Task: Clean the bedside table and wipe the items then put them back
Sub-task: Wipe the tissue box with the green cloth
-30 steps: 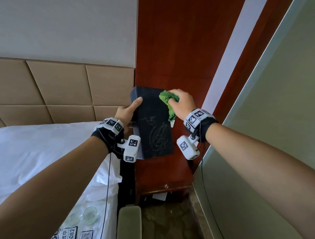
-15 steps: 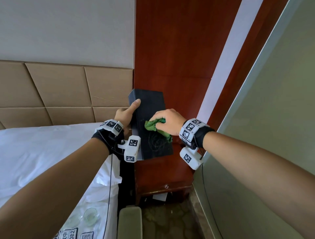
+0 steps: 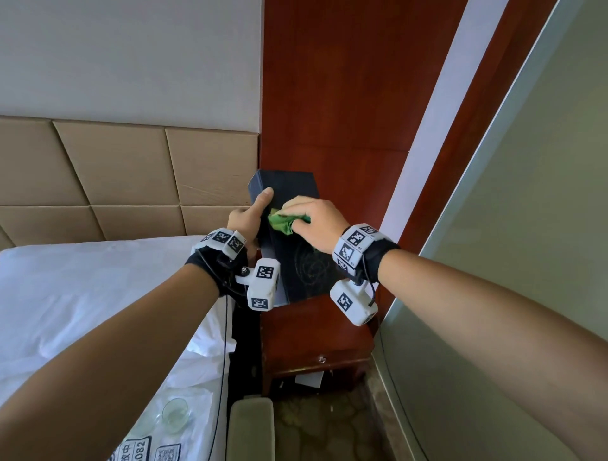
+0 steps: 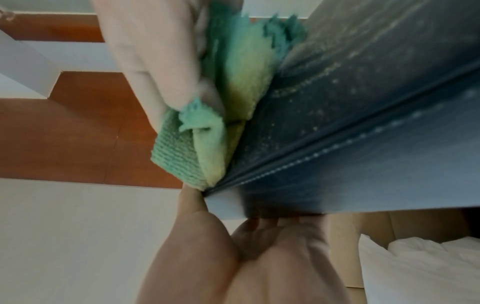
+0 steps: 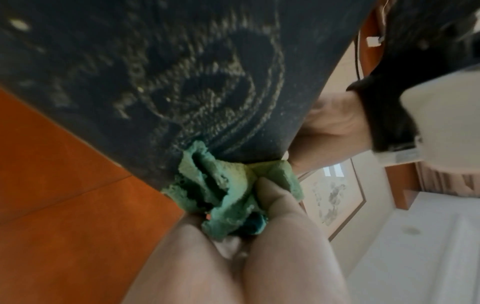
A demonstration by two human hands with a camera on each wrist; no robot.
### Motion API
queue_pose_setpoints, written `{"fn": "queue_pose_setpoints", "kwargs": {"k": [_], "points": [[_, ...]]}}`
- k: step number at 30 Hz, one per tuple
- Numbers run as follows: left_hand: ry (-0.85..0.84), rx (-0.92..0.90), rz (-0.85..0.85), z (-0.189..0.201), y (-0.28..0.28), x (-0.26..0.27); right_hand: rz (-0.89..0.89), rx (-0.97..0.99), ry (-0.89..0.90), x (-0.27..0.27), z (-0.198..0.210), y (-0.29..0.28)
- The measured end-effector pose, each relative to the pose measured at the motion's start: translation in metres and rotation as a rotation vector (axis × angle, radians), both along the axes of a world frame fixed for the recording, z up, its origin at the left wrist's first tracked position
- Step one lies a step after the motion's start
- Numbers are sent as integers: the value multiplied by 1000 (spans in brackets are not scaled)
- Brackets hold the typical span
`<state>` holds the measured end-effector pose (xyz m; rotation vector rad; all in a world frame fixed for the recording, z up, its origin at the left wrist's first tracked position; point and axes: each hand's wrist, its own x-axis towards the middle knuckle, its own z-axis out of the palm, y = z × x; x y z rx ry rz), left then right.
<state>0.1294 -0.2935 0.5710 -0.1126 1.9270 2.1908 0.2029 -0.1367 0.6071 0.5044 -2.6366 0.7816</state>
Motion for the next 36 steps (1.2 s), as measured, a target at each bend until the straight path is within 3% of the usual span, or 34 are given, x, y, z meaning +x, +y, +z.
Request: {"fn": "queue_pose_setpoints", "kwargs": {"k": [8, 11, 15, 18, 25, 36], "points": [[-47, 106, 63, 4, -10, -2, 74, 123, -257, 17, -16, 13], [-34, 97, 57, 8, -12, -4, 26, -10, -342, 10, -14, 20], [-30, 82, 40, 12, -11, -2, -147, -311, -175, -1, 1, 32], [-19, 79, 37, 11, -8, 1, -248, -384, -29, -6, 11, 44], [-20, 80, 5, 13, 2, 8, -194, -169, -57, -8, 0, 47], [-144, 252, 205, -6, 0, -5, -211, 36, -200, 26, -31, 49]]}}
